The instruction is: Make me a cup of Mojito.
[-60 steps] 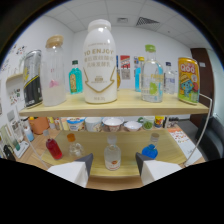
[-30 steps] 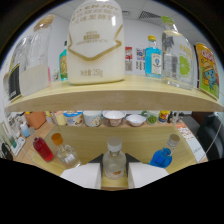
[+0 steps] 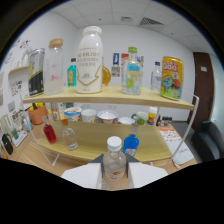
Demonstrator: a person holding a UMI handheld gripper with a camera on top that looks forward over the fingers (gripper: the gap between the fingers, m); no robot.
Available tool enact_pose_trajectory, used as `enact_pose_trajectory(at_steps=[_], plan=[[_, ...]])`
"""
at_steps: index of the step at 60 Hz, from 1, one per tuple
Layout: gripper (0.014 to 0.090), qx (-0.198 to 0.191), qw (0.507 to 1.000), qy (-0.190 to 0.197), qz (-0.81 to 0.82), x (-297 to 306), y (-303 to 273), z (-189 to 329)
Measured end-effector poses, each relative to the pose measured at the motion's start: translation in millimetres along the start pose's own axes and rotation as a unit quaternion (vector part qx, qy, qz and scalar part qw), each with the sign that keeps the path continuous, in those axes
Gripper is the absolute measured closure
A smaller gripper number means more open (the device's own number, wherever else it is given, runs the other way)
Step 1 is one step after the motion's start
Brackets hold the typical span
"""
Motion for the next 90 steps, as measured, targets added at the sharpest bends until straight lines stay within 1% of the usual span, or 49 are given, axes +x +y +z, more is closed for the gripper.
enact_pose_trajectory(at_steps=[8, 18, 23, 30, 35, 41, 48, 54, 60, 64, 69, 76, 80, 83, 87, 90], plan=[[0.0704, -0.031, 0.999, 0.028, 0.011, 26, 38, -10], [0.0704, -0.054, 0.996, 0.057, -0.034, 44, 73, -7], [0.0705, -0.054, 0.990, 0.080, -0.107, 53, 77, -4], [0.0704, -0.036, 0.961, 0.112, -0.249, 63, 66, 1], [0.0705, -0.020, 0.921, 0.135, -0.365, 67, 55, 4], [0.0706, 0.001, 0.857, 0.154, -0.492, 65, 42, 7], [0.0705, 0.027, 0.776, 0.165, -0.608, 53, 28, 8], [0.0705, 0.044, 0.703, 0.166, -0.690, 41, 21, 11], [0.0705, 0.047, 0.626, 0.167, -0.760, 29, 17, 12], [0.0706, 0.039, 0.579, 0.170, -0.797, 28, 19, 17], [0.0705, 0.029, 0.532, 0.173, -0.828, 27, 19, 19], [0.0705, 0.033, 0.501, 0.166, -0.849, 18, 19, 21], [0.0705, 0.044, 0.490, 0.165, -0.855, 12, 17, 20], [0.0703, 0.043, 0.480, 0.160, -0.861, 10, 19, 21], [0.0704, 0.047, 0.479, 0.152, -0.864, 6, 22, 21], [0.0703, 0.048, 0.484, 0.152, -0.861, 7, 21, 21]])
